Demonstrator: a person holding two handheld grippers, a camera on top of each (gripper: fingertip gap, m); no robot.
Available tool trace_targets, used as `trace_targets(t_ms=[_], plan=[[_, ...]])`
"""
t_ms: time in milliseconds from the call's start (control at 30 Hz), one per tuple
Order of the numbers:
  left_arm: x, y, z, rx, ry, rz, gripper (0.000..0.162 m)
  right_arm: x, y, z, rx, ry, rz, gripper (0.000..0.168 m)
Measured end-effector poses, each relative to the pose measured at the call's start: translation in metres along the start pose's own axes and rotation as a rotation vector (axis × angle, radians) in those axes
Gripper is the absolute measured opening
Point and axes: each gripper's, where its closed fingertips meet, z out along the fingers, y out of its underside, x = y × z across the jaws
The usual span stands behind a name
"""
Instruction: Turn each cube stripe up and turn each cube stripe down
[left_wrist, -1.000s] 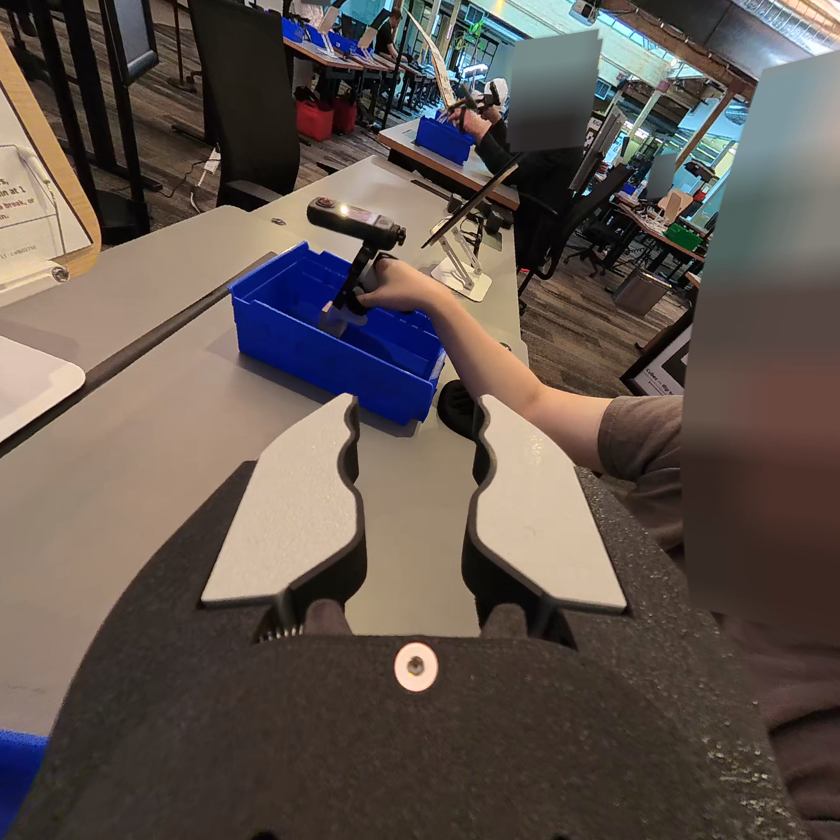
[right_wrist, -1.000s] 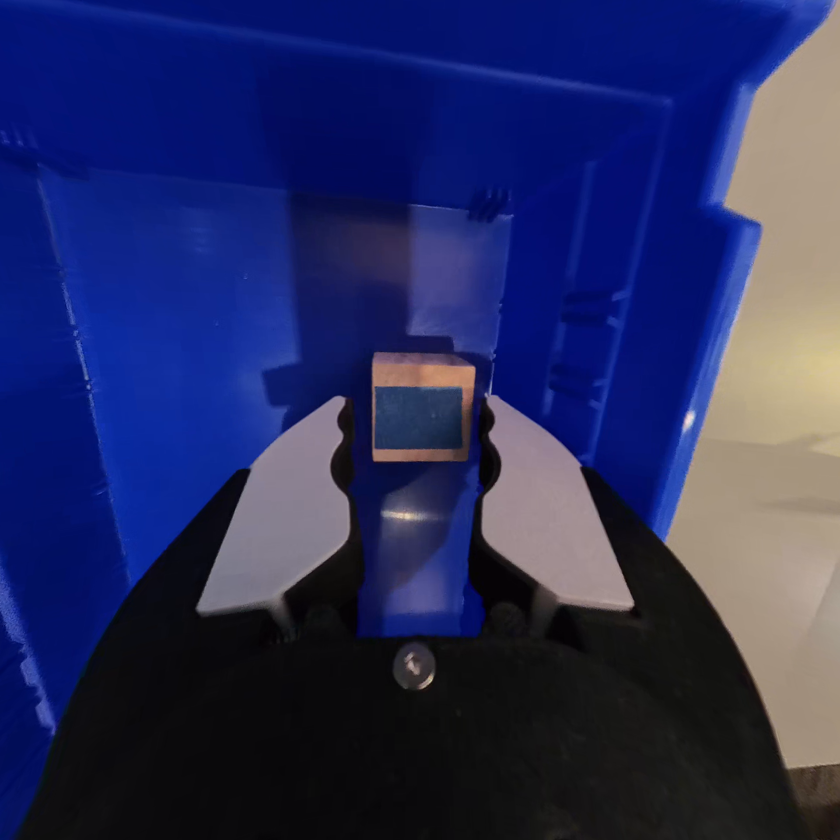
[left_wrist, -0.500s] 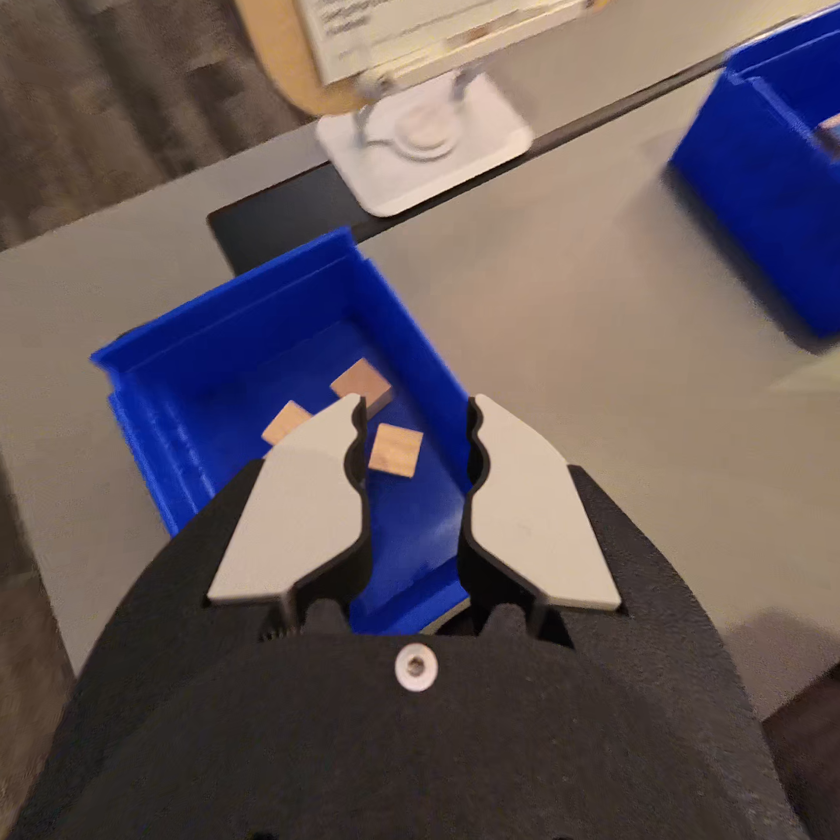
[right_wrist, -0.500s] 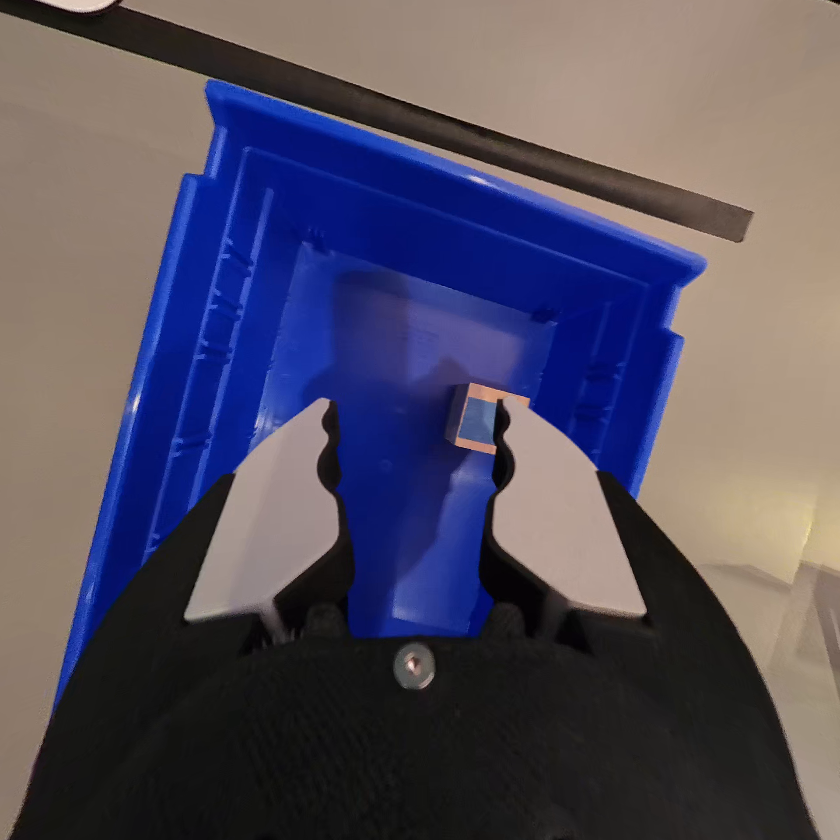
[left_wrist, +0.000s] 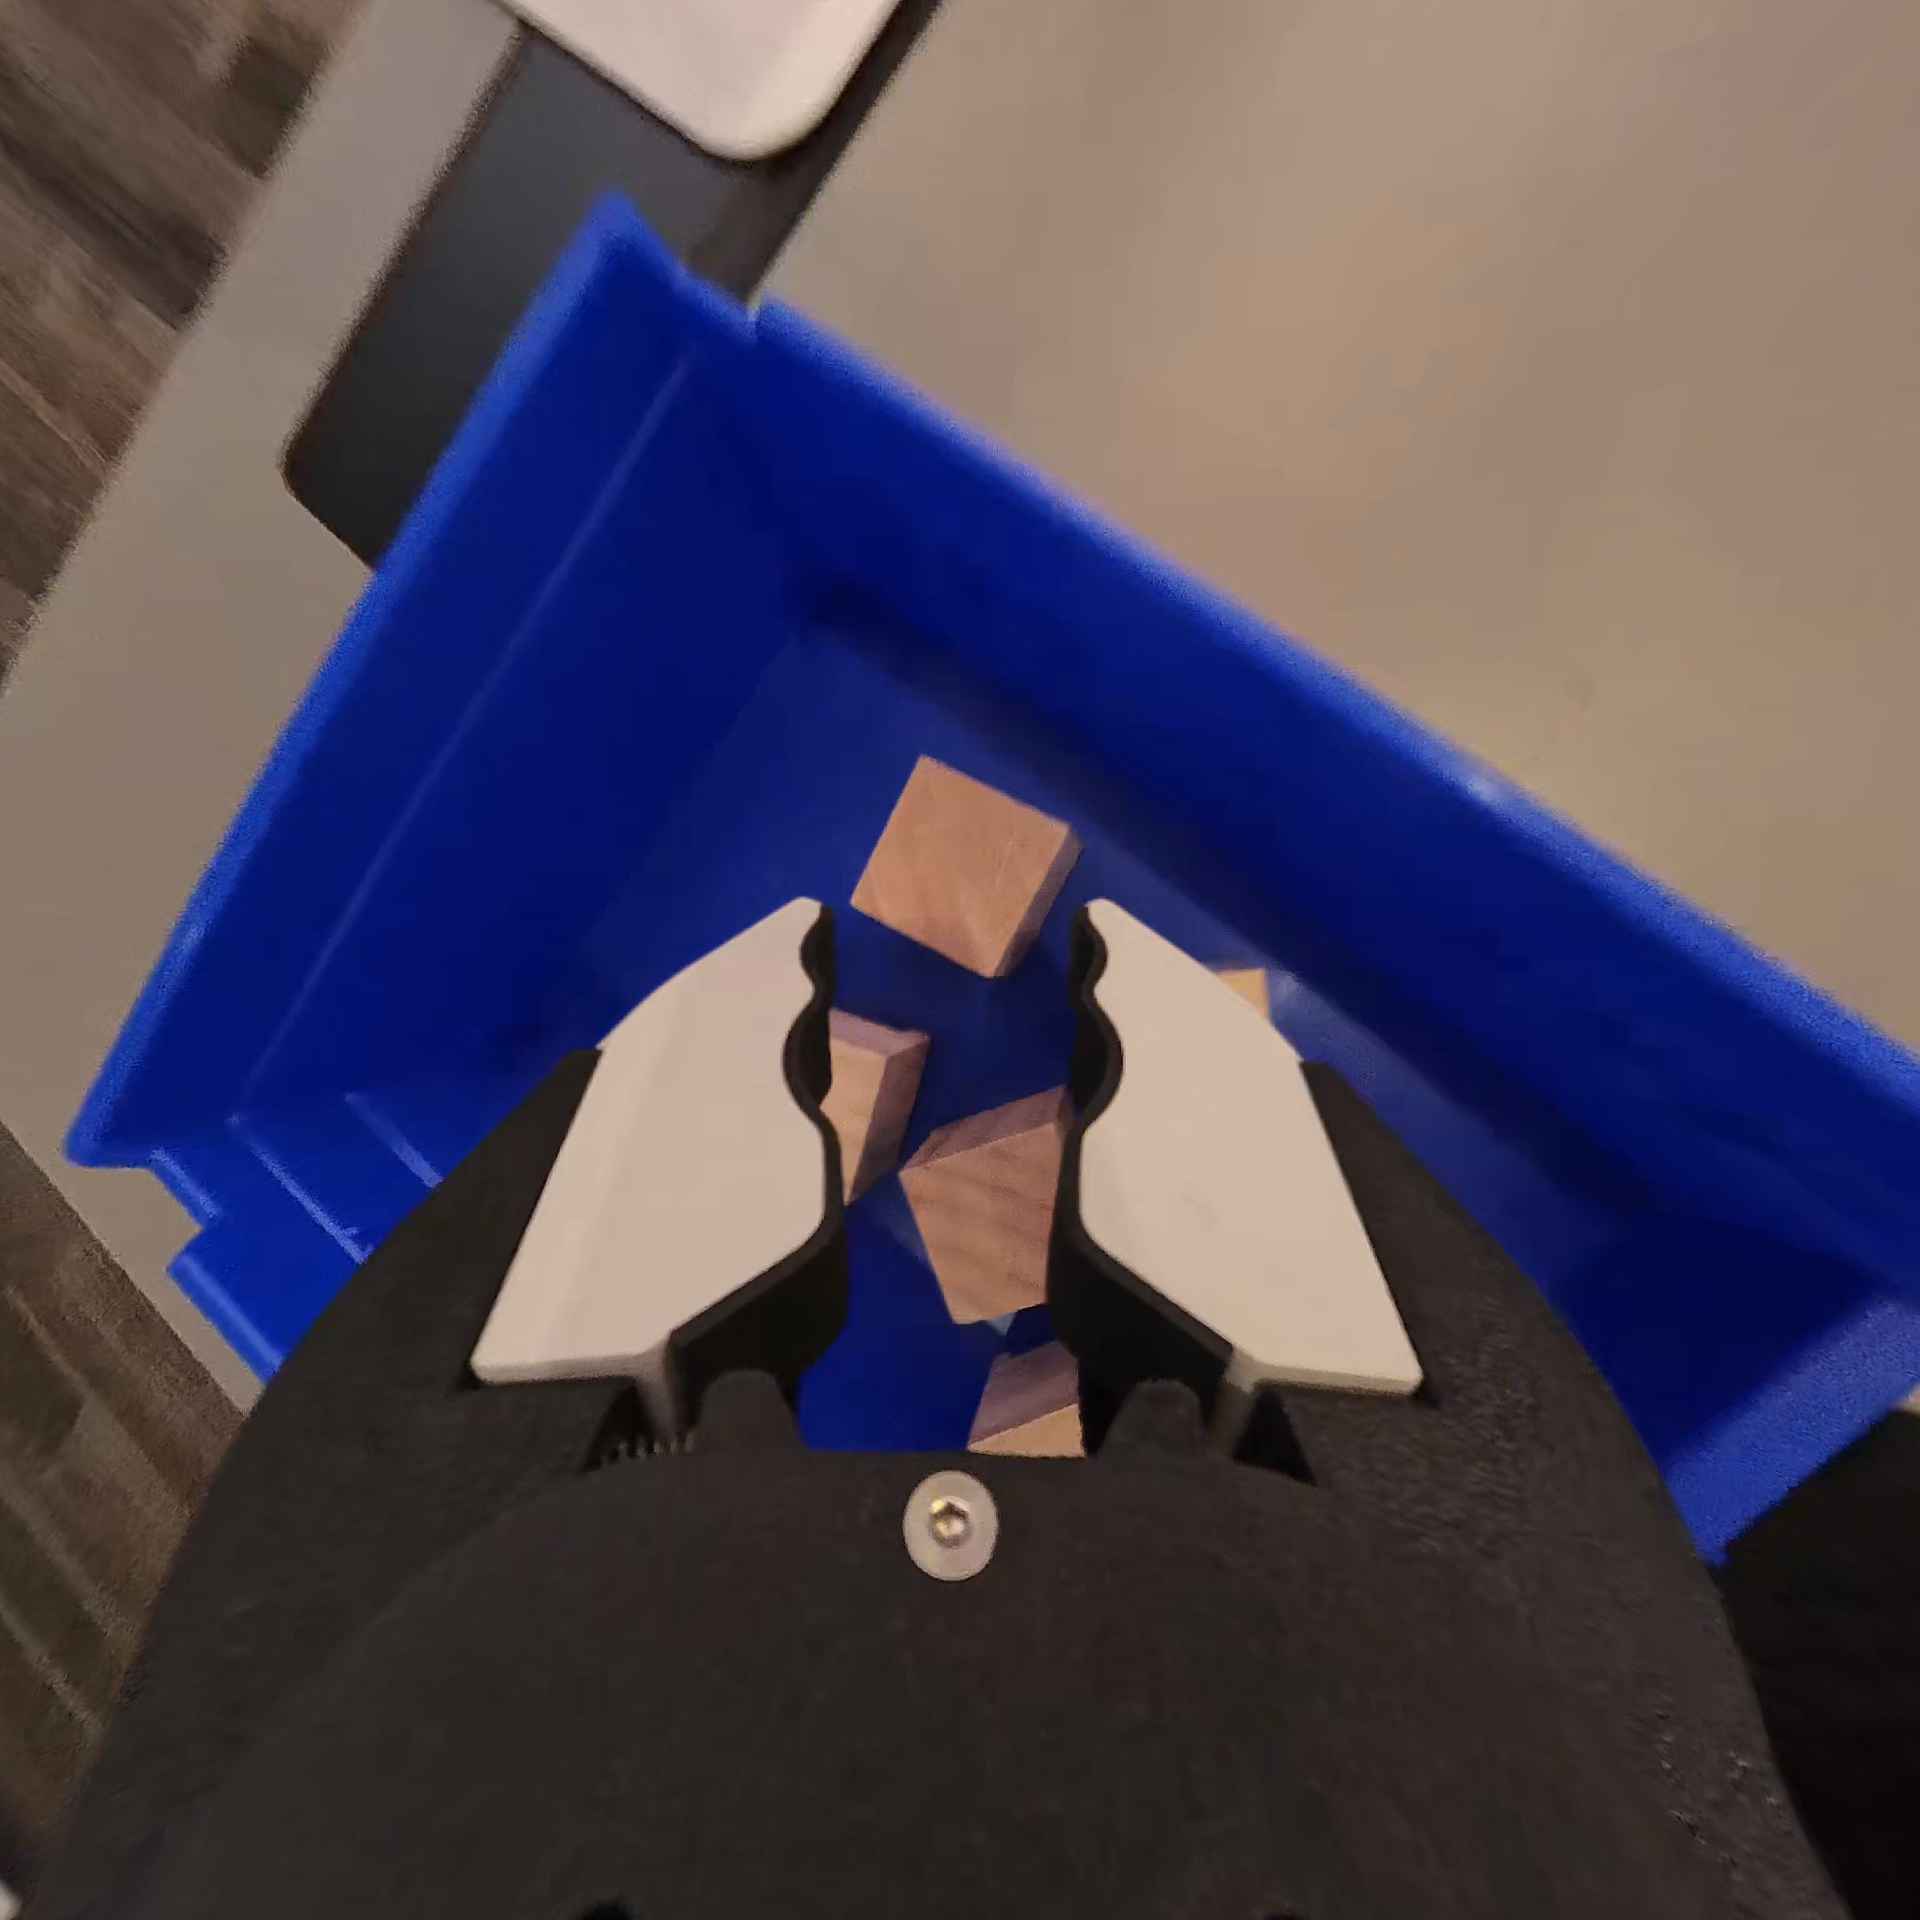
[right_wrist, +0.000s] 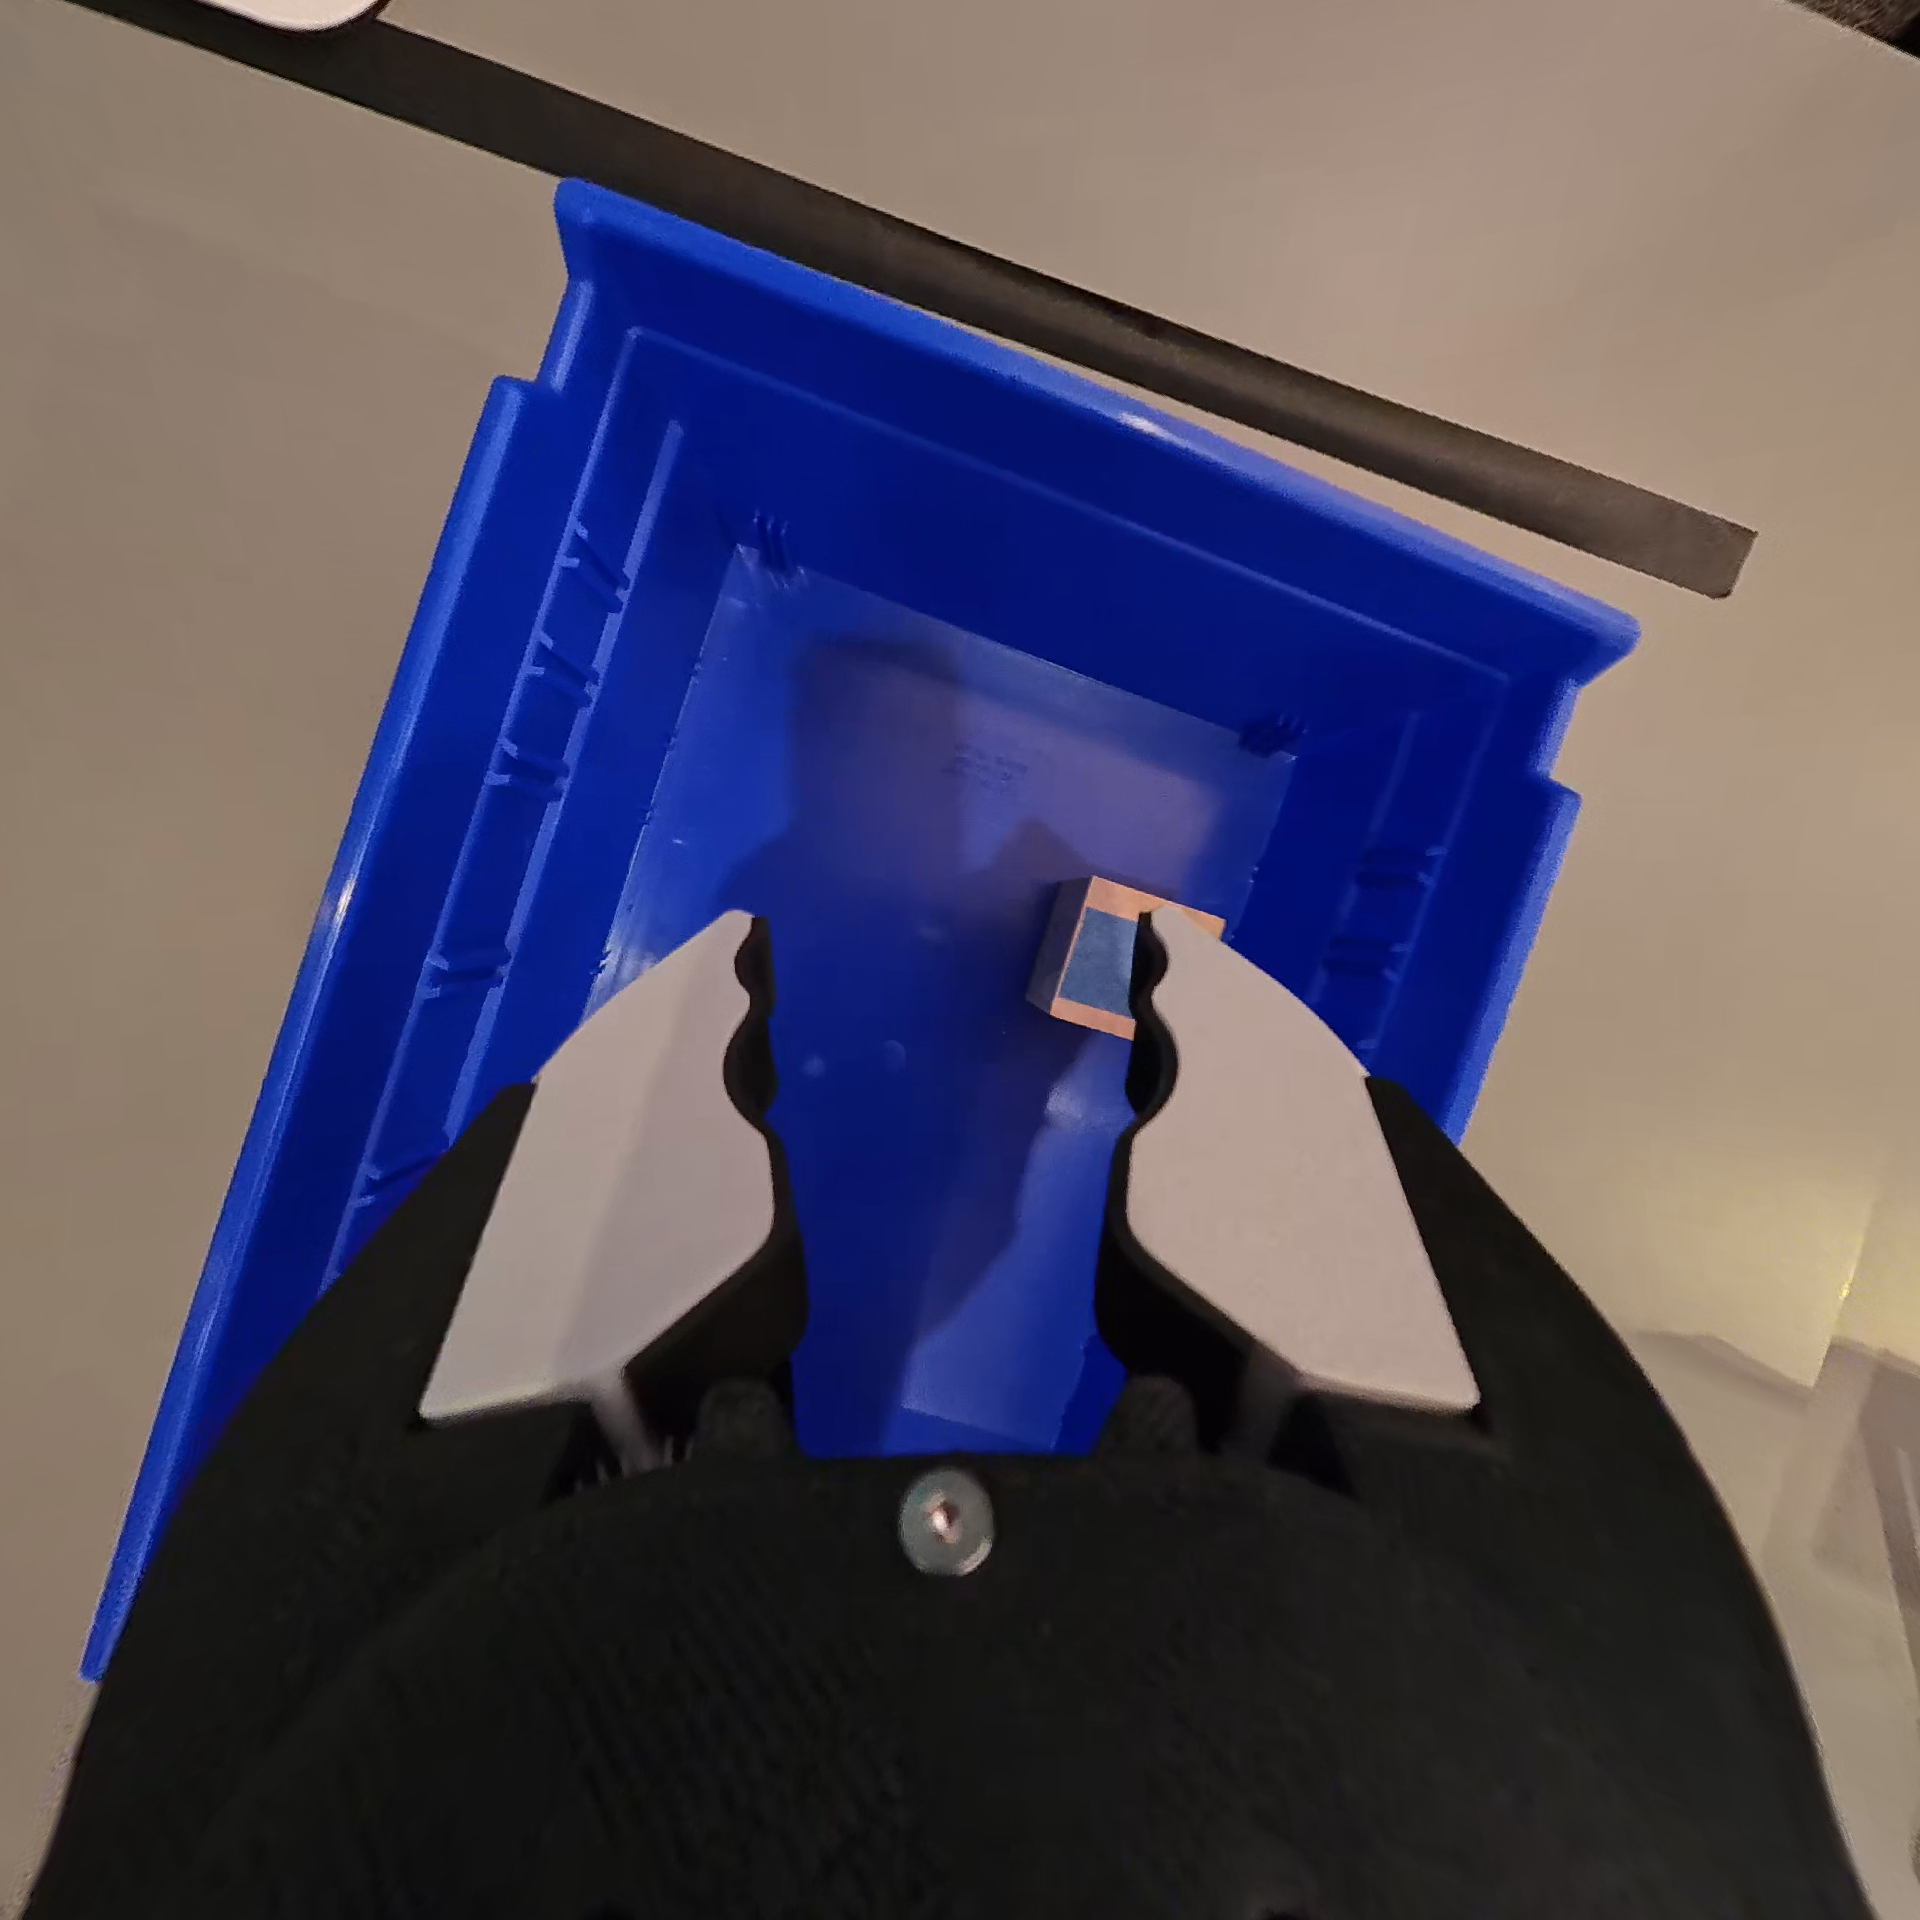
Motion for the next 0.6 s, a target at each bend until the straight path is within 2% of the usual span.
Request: trace_targets(t_ms=[133, 233, 600], plan=[[0.004, 0.008, 0.021, -0.031, 0.113, 0.037, 0.051, -0.005, 0.003, 0.008, -0.036, 0.007, -0.033, 0.068], [0.004, 0.011, 0.036, -0.071, 0.133, 0.059, 0.055, -0.009, 0.005, 0.012, -0.055, 0.014, -0.073, 0.068], [0.005, 0.017, 0.059, -0.131, 0.211, 0.068, 0.051, -0.016, 0.006, 0.021, -0.087, 0.020, -0.119, 0.069]])
